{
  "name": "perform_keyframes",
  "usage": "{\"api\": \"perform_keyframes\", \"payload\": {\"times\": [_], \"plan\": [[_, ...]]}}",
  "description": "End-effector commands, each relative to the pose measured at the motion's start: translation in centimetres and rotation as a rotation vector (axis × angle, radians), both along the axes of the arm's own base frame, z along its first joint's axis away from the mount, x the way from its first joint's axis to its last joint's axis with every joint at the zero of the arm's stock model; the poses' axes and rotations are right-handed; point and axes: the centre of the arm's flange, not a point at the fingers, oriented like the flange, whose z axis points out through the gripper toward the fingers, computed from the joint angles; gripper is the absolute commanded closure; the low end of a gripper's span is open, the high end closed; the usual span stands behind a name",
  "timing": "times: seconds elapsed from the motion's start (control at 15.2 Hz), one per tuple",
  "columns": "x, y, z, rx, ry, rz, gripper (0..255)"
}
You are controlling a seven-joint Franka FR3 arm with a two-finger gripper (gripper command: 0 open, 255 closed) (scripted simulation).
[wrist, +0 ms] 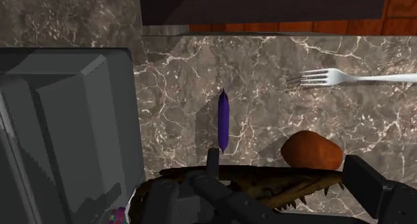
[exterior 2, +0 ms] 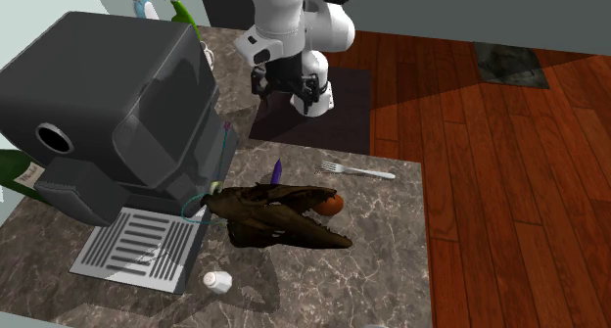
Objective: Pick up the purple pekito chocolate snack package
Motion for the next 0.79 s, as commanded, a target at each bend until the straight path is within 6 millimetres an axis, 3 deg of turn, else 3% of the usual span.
{"api": "perform_keyframes", "payload": {"times": [0.0,0.73], "plan": [[0.7,-0.5,-2.3,-0.003,-0.007,0.003,0],[5.4,-2.6,-15.8,-0.019,-0.028,0.017,0]]}}
